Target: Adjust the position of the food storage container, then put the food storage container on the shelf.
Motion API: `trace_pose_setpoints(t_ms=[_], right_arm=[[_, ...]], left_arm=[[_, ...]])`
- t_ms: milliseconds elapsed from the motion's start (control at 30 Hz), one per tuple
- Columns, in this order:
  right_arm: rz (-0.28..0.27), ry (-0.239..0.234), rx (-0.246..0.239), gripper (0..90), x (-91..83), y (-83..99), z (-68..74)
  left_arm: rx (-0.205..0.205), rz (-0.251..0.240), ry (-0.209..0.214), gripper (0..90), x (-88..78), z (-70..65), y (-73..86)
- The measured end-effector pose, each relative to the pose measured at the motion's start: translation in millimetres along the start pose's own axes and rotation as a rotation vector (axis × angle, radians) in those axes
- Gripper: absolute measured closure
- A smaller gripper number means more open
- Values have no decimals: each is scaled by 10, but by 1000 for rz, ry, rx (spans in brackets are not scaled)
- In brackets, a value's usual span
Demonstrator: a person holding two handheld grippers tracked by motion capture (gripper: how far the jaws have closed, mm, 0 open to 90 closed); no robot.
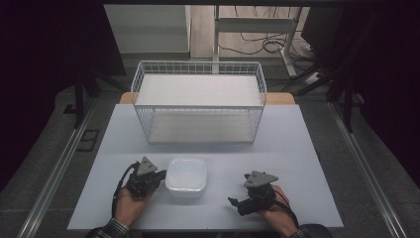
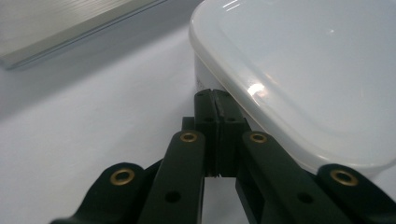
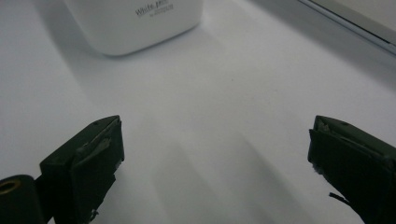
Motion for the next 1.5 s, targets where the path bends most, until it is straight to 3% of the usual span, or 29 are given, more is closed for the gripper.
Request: trace_pose_setpoints(t_ms=[333,633,733,767,800,867,900,933,967,1000,1067,1233,1367,1500], right_arm=[[-17,7,2,45,-18,-23,-32],[-18,5,3,45,-22,-25,-34],[-31,0,3,44,-41,-43,-38],[-44,-3,4,44,-54,-59,-47],[-51,-6,8,44,-58,-65,-49],[-54,-6,8,44,-65,-70,-57],[-57,-7,11,42,-70,-72,-58],[-57,-10,12,38,-76,-73,-59],[-57,-10,12,38,-76,-73,-59],[-59,-11,13,35,-76,-74,-59],[-61,-22,20,26,-75,-78,-54],[-64,-28,42,20,-67,-74,-72],[-58,-26,51,20,-42,-80,-76],[-56,-46,72,20,-38,-125,-48]], left_arm=[[44,-12,69,891,120,-290,-169],[53,-31,69,867,115,-309,-238],[33,-39,45,766,32,-217,-204],[24,-41,42,642,-7,-174,-165],[24,-41,42,573,-7,-174,-165],[17,-47,53,440,-22,-162,-133],[17,-51,70,440,-22,-171,-123],[29,-72,76,296,-14,-183,-120],[29,-72,76,227,-14,-183,-120],[34,-82,80,227,-17,-190,-120],[34,-100,86,117,-34,-196,-116],[48,-127,86,65,-70,-211,-110],[84,-155,79,43,-78,-178,-132],[78,-155,82,42,-41,-132,-202]])
Point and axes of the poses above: each handheld gripper's, and its own axes: x roughly forward along the jaws, y roughly out of its underside, z roughly to its left, the point moved 10 cm from there along x, roughly forward along the jaws, and after that the axes turned 14 degrees about x, right-handed, at the moved point
